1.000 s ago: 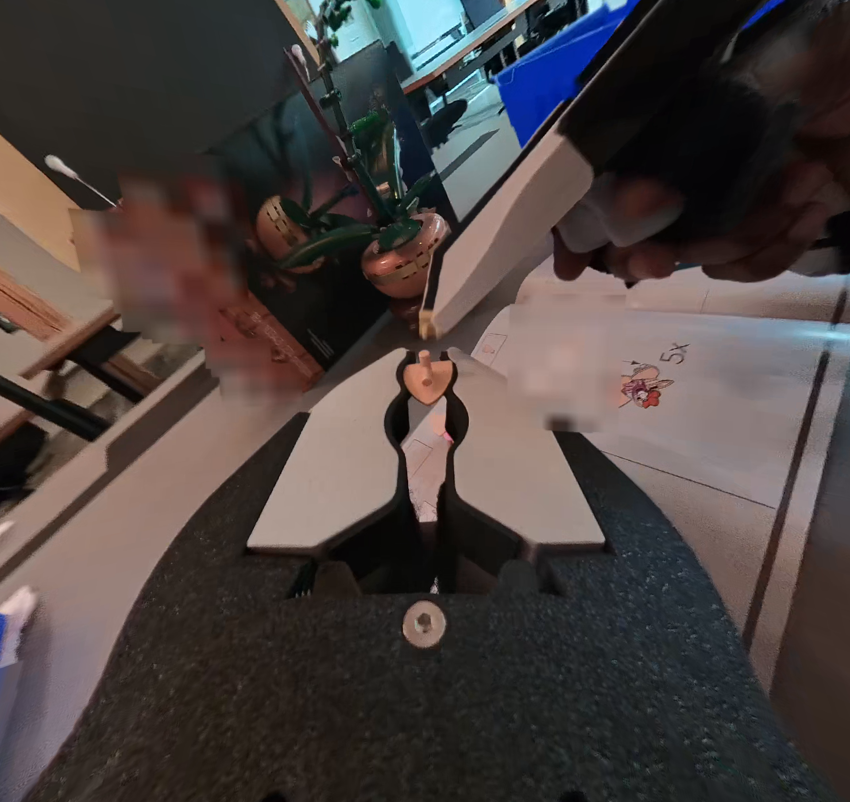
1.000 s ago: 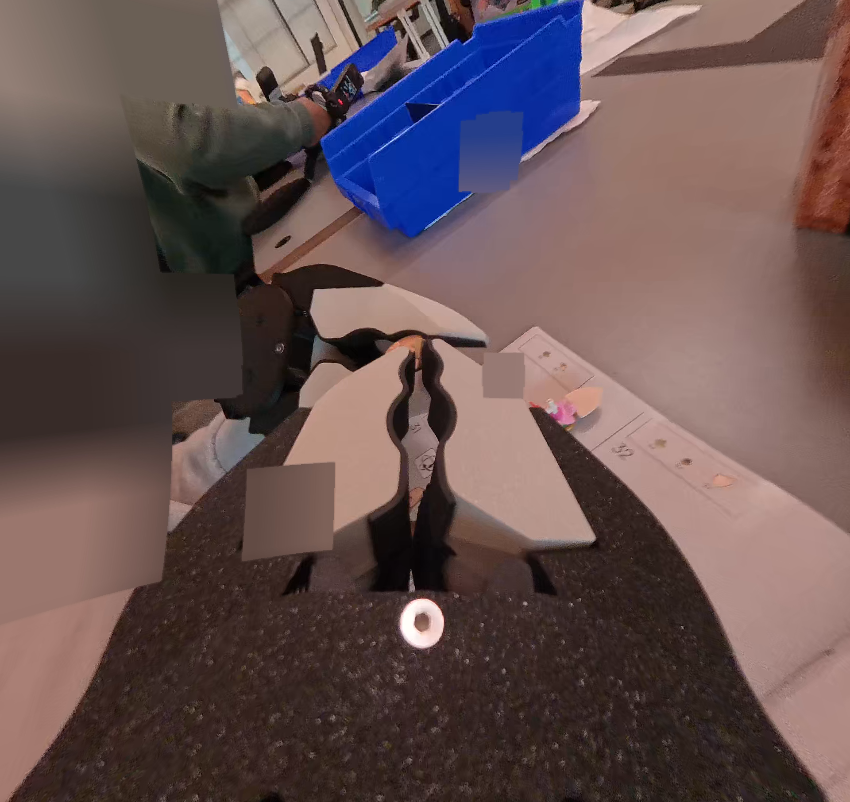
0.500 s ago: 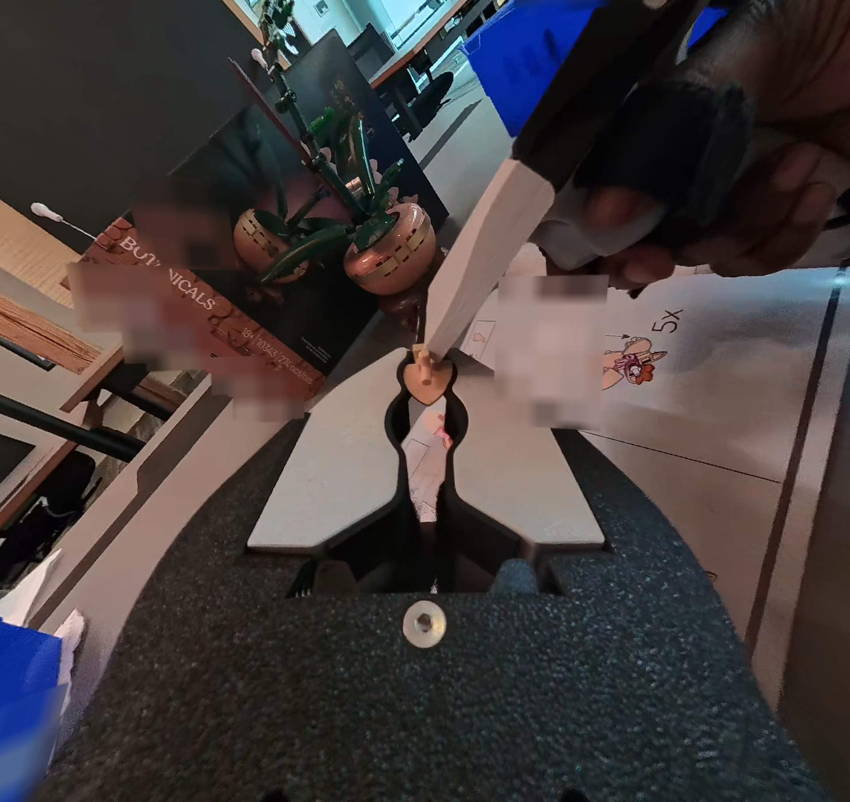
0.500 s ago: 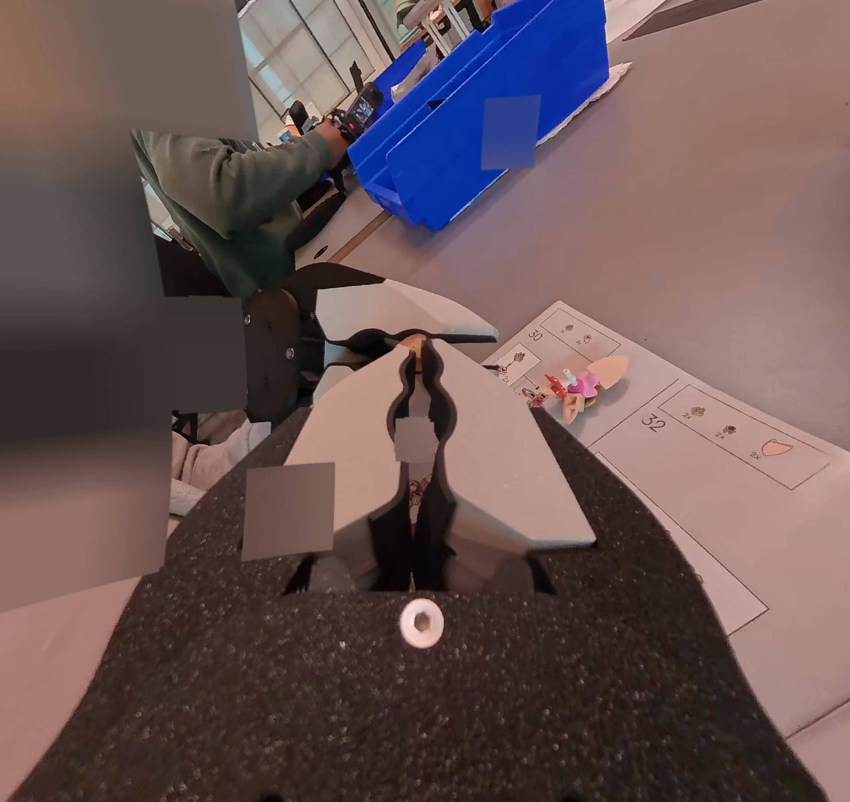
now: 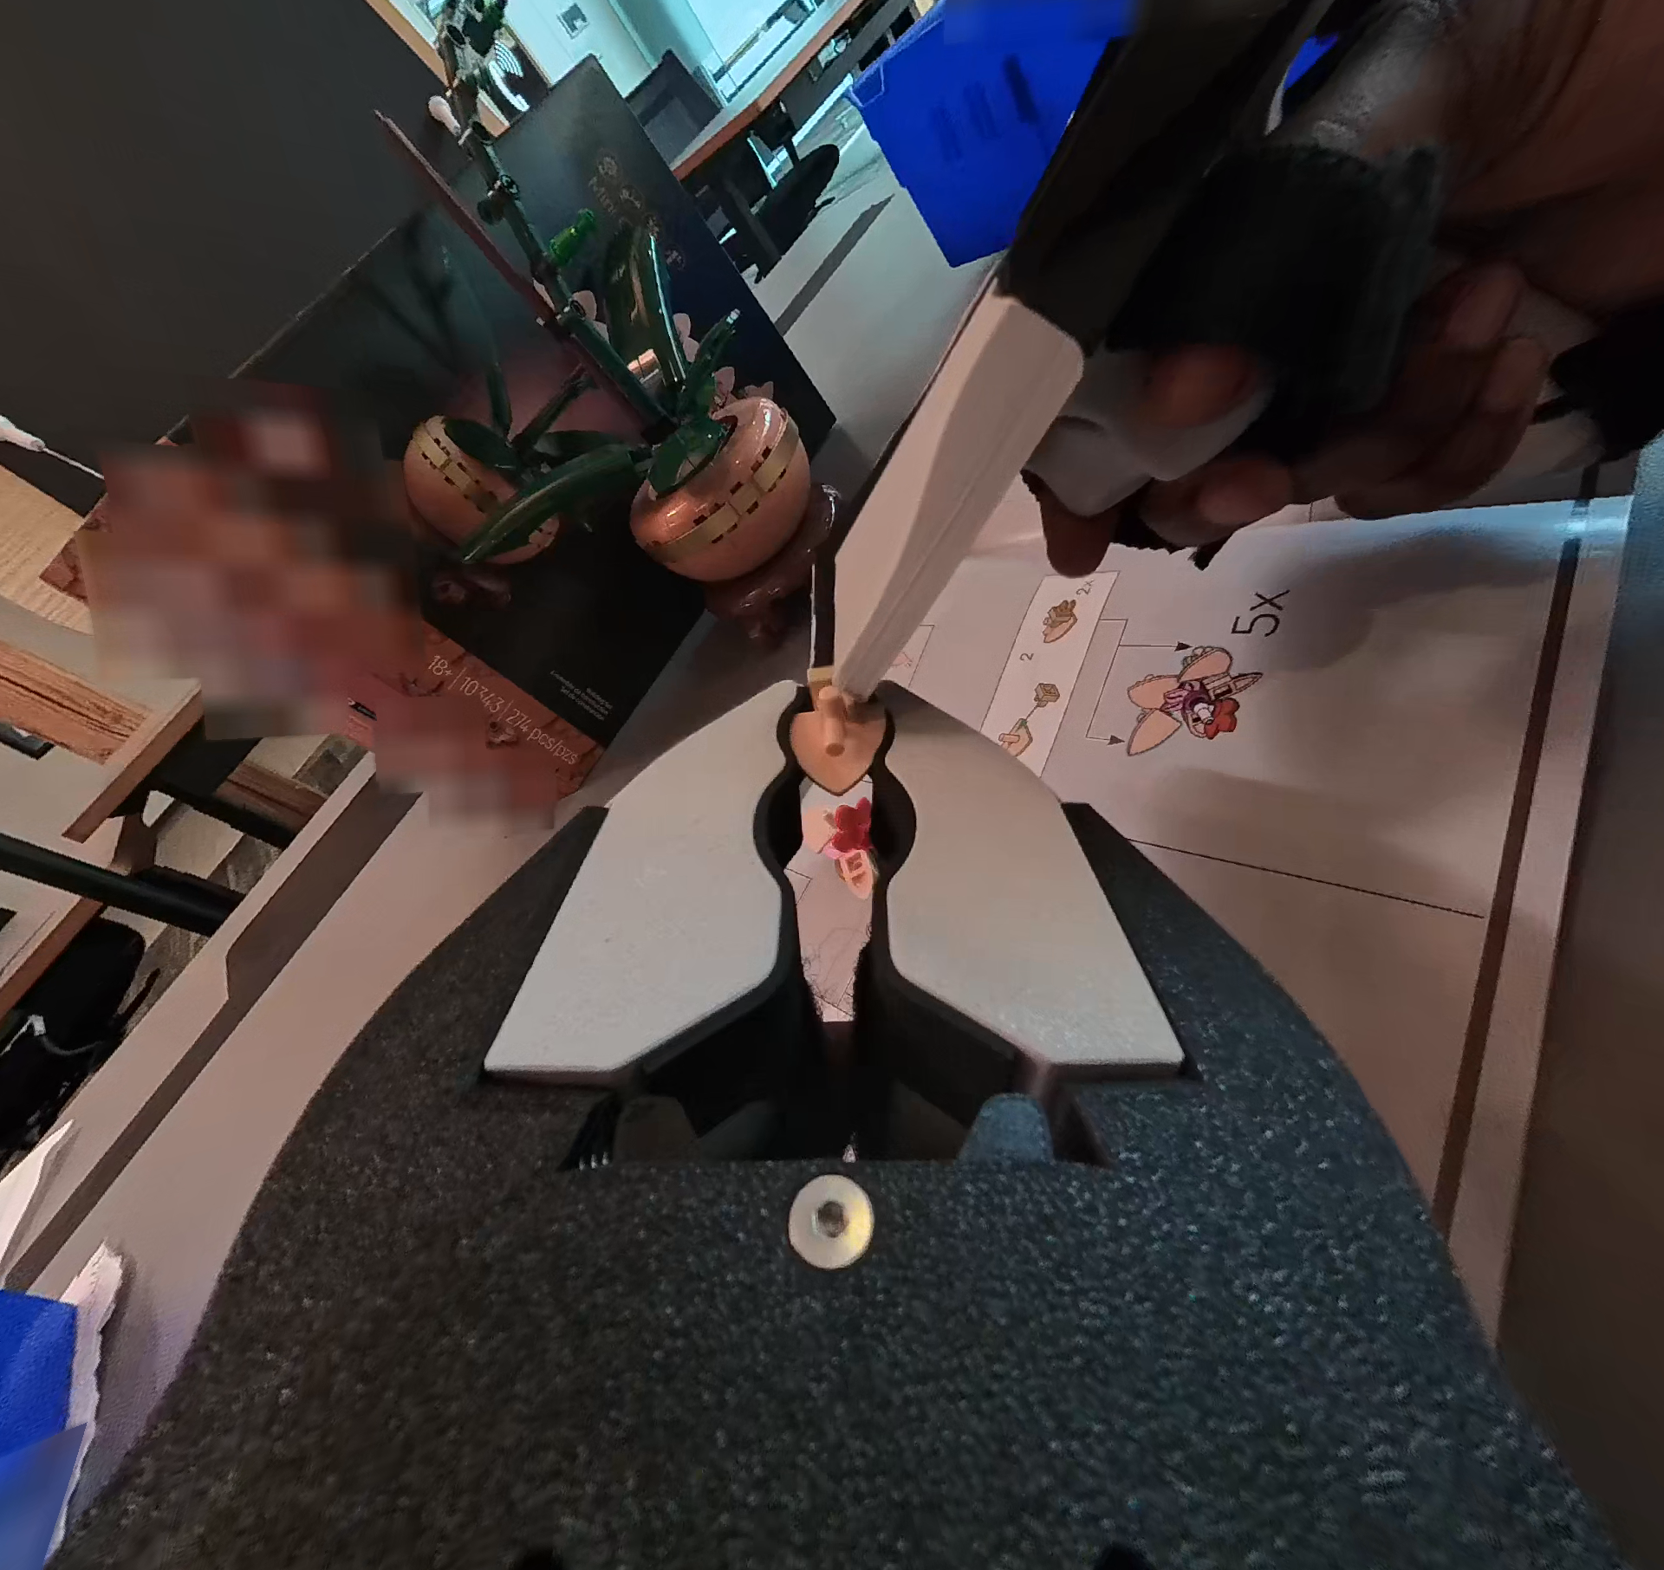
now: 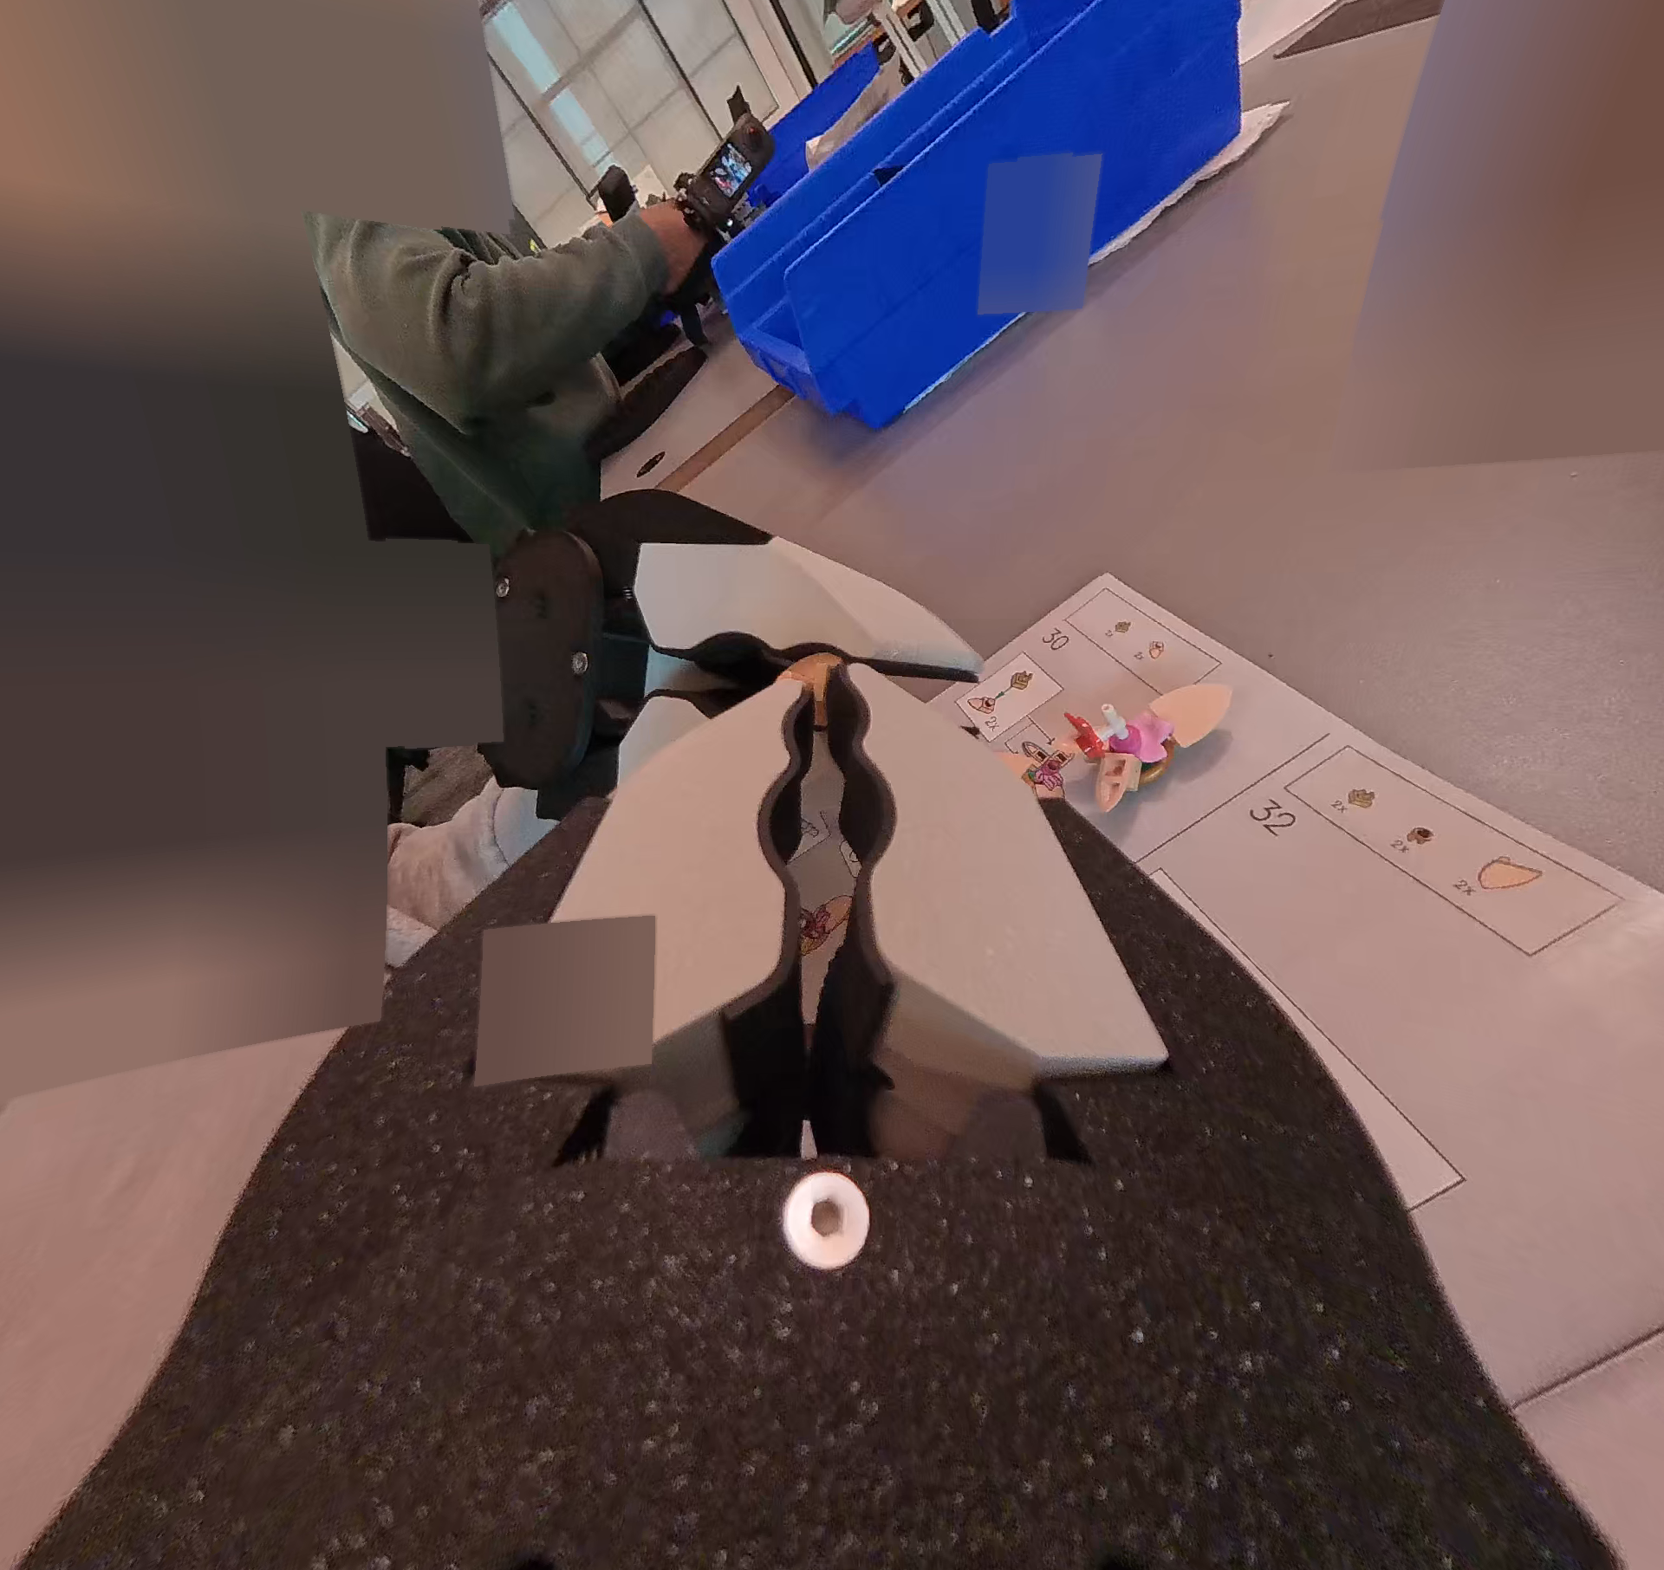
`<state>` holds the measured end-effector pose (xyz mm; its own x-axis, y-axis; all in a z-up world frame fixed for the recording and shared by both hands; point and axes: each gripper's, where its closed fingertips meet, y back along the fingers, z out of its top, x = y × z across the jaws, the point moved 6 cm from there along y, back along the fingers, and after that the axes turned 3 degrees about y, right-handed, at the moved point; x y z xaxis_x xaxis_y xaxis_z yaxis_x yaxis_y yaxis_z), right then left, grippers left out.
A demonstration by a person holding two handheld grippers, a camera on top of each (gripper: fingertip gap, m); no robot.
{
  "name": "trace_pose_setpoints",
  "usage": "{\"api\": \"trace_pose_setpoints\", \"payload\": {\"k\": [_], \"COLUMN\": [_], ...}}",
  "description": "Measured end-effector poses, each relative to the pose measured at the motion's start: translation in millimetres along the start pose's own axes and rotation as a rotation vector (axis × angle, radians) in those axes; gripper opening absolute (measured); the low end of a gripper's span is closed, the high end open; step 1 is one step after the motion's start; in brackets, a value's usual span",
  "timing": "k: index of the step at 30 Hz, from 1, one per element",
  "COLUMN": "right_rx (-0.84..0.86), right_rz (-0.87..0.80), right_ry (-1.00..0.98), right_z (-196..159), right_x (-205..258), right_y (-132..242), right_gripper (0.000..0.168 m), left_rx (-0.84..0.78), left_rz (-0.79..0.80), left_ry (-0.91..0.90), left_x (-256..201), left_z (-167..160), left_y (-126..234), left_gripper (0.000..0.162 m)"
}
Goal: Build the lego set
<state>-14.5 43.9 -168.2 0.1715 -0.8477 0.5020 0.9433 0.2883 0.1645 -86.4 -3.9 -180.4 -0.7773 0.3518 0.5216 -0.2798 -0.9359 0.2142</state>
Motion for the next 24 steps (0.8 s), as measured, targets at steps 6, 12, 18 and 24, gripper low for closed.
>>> {"api": "trace_pose_setpoints", "payload": {"k": [6, 12, 18, 24], "right_rx": [-0.032, -0.045, -0.022, 0.025], "right_rz": [0.002, 0.017, 0.019, 0.027], "right_ry": [0.006, 0.063, 0.075, 0.081], "right_z": [-3.9, -4.1, -5.8, -8.0], "right_x": [-0.8, 0.7, -0.9, -1.3], "right_y": [-2.4, -1.1, 0.6, 1.7], "right_gripper": [0.003, 0.003, 0.002, 0.002], "left_rx": [0.022, 0.023, 0.038, 0.054], "left_rz": [-0.004, -0.01, -0.031, -0.064], "left_ry": [0.0, -0.01, -0.009, -0.018], "left_x": [-0.8, -2.3, -3.8, -7.2], "left_z": [-1.4, -0.5, -2.2, -4.9], "left_y": [-0.7, -1.0, -2.1, -3.3], "left_gripper": [0.01, 0.01, 0.009, 0.009]}}
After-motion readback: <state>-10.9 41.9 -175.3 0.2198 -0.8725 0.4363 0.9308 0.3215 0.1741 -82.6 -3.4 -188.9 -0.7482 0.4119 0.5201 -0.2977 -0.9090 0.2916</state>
